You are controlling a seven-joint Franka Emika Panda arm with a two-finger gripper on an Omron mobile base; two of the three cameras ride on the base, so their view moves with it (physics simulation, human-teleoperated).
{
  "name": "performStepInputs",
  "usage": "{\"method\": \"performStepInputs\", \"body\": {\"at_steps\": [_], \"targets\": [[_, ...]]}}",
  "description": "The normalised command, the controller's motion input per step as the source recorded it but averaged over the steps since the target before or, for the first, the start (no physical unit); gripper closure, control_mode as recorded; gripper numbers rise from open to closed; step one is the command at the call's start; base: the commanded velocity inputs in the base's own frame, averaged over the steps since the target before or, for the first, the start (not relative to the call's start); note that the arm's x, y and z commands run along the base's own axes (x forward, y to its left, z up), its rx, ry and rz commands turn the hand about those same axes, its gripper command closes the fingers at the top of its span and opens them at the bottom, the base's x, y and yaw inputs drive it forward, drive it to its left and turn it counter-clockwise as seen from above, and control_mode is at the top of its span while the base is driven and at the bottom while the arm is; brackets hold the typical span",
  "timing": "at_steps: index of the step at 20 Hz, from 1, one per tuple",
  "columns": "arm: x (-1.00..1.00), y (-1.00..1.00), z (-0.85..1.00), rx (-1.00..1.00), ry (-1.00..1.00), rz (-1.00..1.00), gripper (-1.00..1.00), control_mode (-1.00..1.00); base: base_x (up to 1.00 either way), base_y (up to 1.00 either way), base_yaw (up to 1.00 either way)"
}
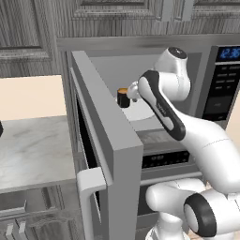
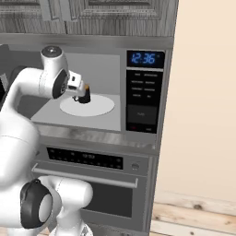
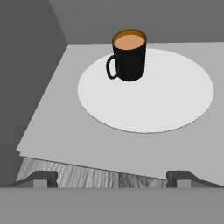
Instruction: Pick the cup of tea, navigate to the dining table, and place it on the saucer.
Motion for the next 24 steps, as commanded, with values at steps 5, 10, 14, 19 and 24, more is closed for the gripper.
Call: {"method": "performStepInputs", "body": {"at_steps": [5, 10, 14, 19, 24], "targets": [[0.0, 0.12, -0.46, 0.01, -0.09, -0.16, -1.0, -1.0, 0.0, 0.0, 0.0], [0.09, 0.16, -0.28, 0.0, -0.03, -0.24, -1.0, -1.0, 0.0, 0.0, 0.0], [0.46, 0.1, -0.01, 0.0, 0.0, -0.25, -1.0, -1.0, 0.0, 0.0, 0.0], [0.47, 0.0, 0.0, 0.0, 0.01, -0.09, -1.0, -1.0, 0.0, 0.0, 0.0], [0.56, 0.0, 0.0, 0.0, 0.07, 0.0, -1.0, -1.0, 0.0, 0.0, 0.0]]}}
